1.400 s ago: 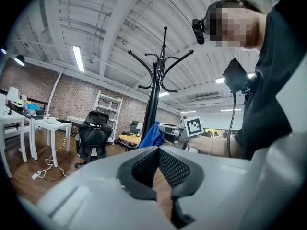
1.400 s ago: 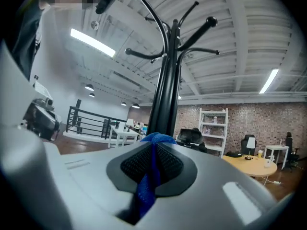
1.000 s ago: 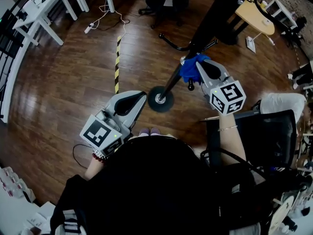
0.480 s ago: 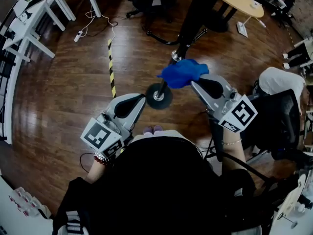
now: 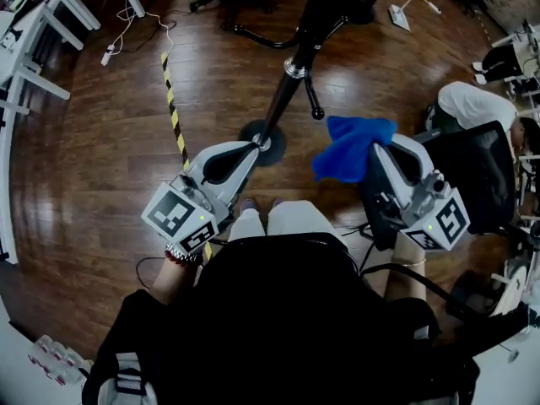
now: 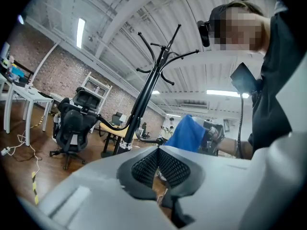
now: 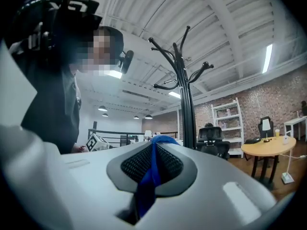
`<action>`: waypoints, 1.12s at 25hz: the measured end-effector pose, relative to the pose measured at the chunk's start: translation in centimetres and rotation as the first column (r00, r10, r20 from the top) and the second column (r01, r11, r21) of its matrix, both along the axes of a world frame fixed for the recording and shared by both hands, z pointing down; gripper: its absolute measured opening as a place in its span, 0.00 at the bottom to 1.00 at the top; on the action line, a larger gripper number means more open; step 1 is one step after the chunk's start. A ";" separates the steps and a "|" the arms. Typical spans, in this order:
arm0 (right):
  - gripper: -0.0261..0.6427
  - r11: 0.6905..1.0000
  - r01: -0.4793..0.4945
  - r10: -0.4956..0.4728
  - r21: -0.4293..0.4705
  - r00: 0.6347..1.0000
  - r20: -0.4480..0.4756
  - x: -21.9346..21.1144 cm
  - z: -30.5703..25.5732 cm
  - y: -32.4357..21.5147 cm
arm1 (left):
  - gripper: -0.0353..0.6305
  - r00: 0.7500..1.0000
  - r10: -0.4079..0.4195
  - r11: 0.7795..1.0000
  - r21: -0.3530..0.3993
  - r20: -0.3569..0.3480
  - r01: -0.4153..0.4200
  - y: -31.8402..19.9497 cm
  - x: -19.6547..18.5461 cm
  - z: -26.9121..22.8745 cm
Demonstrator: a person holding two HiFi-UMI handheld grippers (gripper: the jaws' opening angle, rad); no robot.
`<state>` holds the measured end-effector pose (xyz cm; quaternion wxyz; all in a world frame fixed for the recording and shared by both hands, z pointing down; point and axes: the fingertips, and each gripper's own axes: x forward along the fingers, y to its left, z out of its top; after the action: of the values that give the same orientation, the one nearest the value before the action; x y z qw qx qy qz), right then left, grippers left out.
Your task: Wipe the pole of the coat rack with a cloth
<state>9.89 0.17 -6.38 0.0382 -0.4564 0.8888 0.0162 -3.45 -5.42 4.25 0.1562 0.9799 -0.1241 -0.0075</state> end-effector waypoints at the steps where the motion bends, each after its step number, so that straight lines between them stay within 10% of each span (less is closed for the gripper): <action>1: 0.07 1.000 -0.013 0.012 -0.019 1.000 -0.008 0.2 1.1 -0.3 | 0.06 1.000 -0.006 1.000 0.004 0.005 0.006 0.1 -0.2 0.0; 12: 0.07 0.982 -0.096 0.098 -0.165 0.995 0.005 2.8 10.7 -6.4 | 0.06 0.979 -0.196 0.980 0.030 0.052 0.194 -0.1 -1.8 1.1; 17: 0.07 0.985 -0.118 0.115 -0.129 0.993 -0.032 2.6 15.4 -11.5 | 0.06 0.974 -0.225 0.971 -0.087 -0.010 0.224 0.6 1.0 4.7; 28: 0.07 0.952 -0.302 0.291 -0.044 0.943 -0.160 1.5 18.9 -17.1 | 0.06 0.961 -0.271 0.957 -0.092 0.054 0.275 -0.2 1.0 6.3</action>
<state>11.36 -16.95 12.54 -0.0478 -0.5834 0.8104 0.0261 -2.46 -5.62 10.55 0.1994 0.9443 -0.2617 -0.0028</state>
